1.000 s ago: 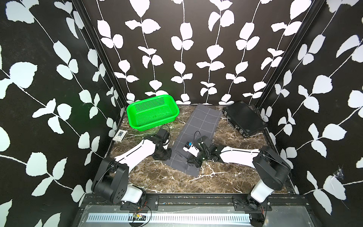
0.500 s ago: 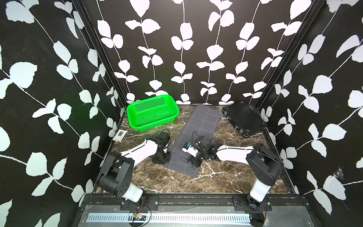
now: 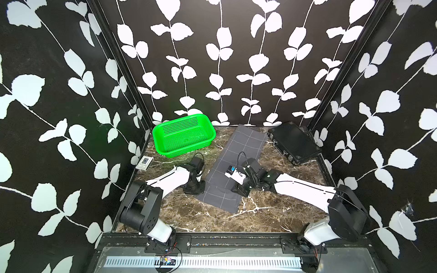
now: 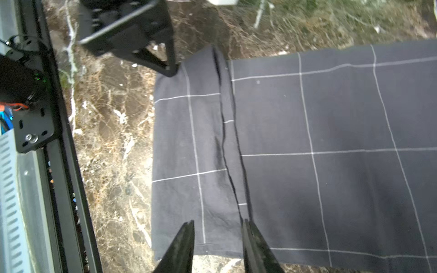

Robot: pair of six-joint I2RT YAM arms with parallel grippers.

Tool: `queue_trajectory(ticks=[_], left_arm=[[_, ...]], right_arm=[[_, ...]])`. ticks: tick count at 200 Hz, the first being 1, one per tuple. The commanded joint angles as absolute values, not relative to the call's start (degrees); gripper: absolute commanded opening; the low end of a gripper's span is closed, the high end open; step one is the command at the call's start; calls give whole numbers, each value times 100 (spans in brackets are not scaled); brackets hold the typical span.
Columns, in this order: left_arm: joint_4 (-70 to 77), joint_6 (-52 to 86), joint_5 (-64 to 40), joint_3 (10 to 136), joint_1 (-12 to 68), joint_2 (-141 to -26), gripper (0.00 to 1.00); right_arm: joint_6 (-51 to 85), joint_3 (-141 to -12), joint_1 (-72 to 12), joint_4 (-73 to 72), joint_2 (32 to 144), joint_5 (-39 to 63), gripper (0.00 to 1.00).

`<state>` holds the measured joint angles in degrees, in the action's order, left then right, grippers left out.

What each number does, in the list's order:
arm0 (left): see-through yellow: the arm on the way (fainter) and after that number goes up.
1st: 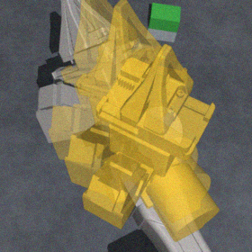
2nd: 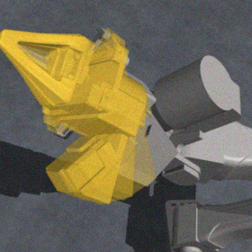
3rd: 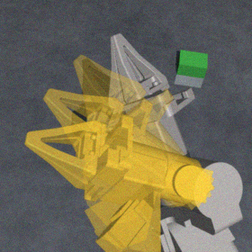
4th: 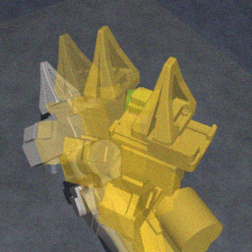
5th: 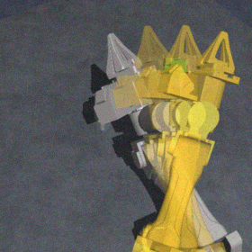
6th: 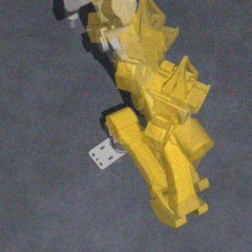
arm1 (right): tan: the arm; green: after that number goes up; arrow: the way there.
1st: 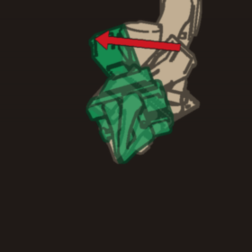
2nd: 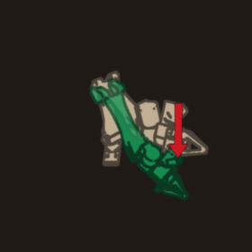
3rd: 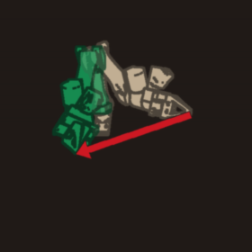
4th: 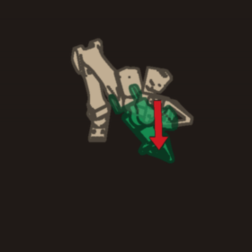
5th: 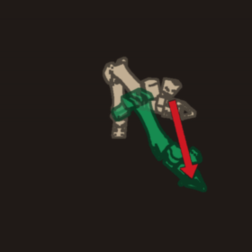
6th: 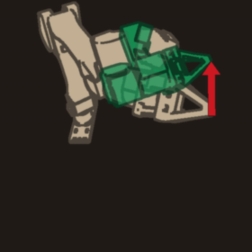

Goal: Roll up the pillowcase
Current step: Roll the pillowcase at the center of the board.

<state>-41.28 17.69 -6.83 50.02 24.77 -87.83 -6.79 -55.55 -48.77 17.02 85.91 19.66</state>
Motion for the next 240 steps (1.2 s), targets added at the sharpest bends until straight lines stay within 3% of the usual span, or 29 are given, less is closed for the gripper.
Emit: queue_trajectory(ticks=[1, 53, 108, 158, 198, 240], left_arm=[[-4073, 1653, -744, 5177, 2418, -8849, 7], [-4365, 1603, -662, 5339, 2364, -8796, 16], [-5268, 2106, -373, 5429, 2356, -8147, 40], [-4631, 4234, -785, 4524, 3183, -7229, 67], [-3587, 5924, -624, 3696, 3827, -6822, 69], [-2612, 6820, -499, 3189, 3891, -6762, 70]], right_arm=[[-801, -5370, -5078, 1484, 8668, 1802, 35], [-1297, -5468, -5098, 1303, 9583, 1382, 19], [-1515, -5396, -5101, 1494, 9898, 1062, 6], [-1275, -5226, -5139, 1597, 9857, 992, 4], [-1109, -5015, -5216, 1556, 9800, 920, 3], [-1022, -4967, -5247, 1564, 9815, 823, 3]])
